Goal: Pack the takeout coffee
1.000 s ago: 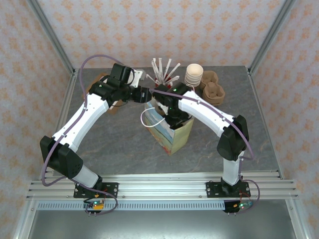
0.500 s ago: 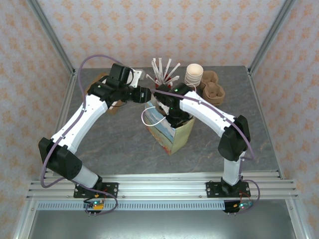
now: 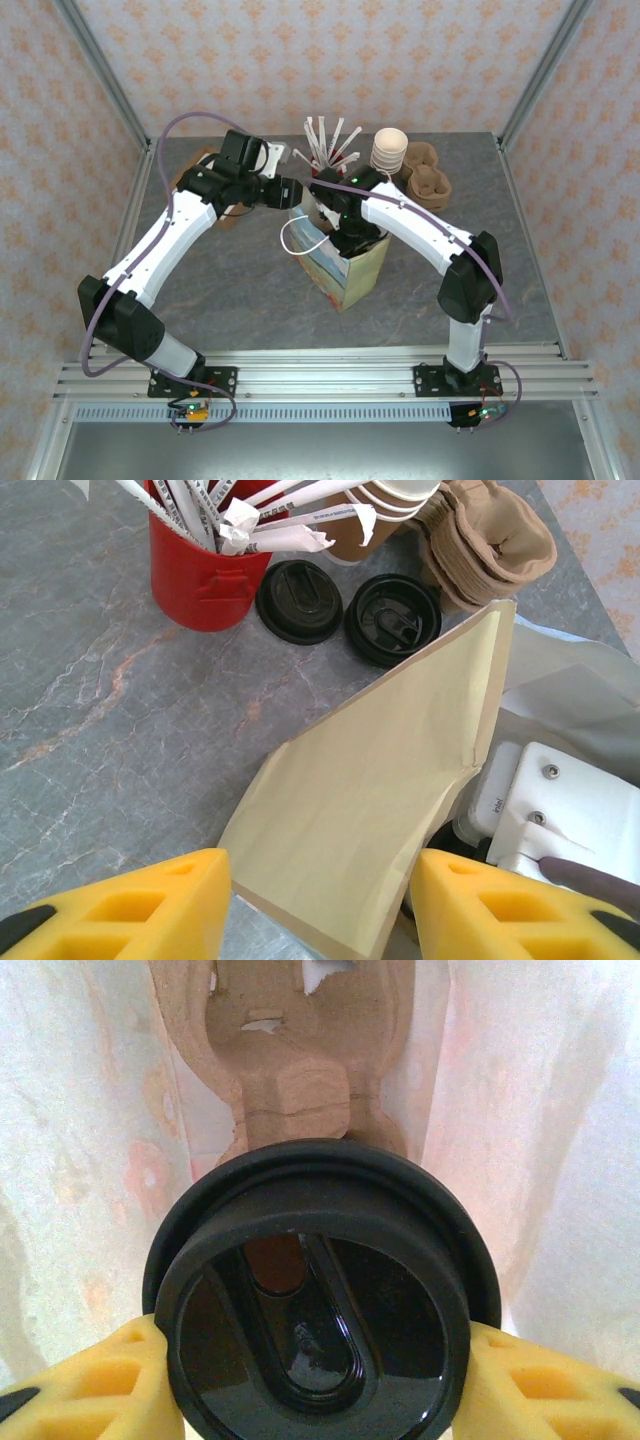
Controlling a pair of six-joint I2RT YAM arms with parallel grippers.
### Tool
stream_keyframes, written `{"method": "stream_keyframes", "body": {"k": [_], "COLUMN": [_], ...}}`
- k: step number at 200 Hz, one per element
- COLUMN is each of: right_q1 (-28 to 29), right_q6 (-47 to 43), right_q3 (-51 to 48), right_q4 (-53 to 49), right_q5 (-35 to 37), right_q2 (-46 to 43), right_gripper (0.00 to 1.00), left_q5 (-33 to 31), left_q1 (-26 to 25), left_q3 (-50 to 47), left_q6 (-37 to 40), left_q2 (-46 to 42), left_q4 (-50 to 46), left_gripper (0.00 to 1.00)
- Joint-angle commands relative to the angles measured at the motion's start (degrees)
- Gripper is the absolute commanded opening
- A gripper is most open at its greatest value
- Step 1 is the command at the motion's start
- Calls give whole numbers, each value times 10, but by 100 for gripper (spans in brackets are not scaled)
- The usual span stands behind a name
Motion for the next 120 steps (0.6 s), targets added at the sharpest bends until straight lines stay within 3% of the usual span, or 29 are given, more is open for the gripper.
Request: {"method": "stream_keyframes", "body": {"k": [1,120], "right_q1": [4,8], "right_q6": [2,9], "right_q3": [8,-28], "right_q4": [-10,13], "right_q5": [-33,-50], "right_q2": [8,29], "right_gripper": [42,42], "left_q5": [-9,-12], "left_q1": [-3,-2], "left_q3": [-11,-22], "left_q6": [7,7], "left_q2": [-13,-19], "left_q4": [-4,-3], "left_gripper": [51,50]}}
